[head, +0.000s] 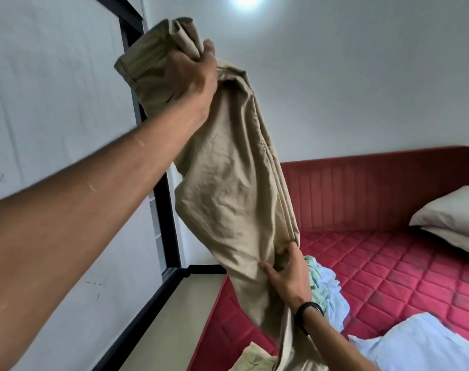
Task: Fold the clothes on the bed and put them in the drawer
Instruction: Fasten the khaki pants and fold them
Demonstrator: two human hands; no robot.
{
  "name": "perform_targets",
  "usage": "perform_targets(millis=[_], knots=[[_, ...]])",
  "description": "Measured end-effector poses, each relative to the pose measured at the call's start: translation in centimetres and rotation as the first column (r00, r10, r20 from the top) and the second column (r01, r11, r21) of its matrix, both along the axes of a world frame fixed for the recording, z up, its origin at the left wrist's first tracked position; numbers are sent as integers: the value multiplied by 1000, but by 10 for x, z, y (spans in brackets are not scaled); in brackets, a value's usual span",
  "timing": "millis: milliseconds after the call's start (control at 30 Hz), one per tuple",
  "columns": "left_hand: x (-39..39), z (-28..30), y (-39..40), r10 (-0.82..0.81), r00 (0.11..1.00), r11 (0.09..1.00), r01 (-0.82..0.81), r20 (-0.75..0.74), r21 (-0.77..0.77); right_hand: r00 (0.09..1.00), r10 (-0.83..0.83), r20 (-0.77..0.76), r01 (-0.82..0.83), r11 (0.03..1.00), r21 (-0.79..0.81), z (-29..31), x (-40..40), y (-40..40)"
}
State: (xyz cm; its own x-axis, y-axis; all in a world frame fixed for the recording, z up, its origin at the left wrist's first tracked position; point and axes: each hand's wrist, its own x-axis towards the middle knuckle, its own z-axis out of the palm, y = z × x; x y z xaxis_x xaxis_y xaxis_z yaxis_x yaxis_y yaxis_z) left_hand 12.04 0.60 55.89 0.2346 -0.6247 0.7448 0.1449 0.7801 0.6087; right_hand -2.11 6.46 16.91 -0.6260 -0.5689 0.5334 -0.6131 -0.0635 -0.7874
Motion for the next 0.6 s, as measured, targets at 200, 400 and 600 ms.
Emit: perform_targets(millis=[200, 400, 600], knots=[[38, -8, -34, -33, 999, 996, 35, -24, 87, 965, -150, -215, 218, 913, 346, -35, -38, 43], [73, -74, -89, -351, 927, 897, 373, -130, 239, 818, -575, -13, 534, 751, 389, -12, -154, 66], [115, -226, -95, -482, 760, 750, 615, -436, 244, 712, -702, -18, 669, 669, 325, 54, -241, 85]])
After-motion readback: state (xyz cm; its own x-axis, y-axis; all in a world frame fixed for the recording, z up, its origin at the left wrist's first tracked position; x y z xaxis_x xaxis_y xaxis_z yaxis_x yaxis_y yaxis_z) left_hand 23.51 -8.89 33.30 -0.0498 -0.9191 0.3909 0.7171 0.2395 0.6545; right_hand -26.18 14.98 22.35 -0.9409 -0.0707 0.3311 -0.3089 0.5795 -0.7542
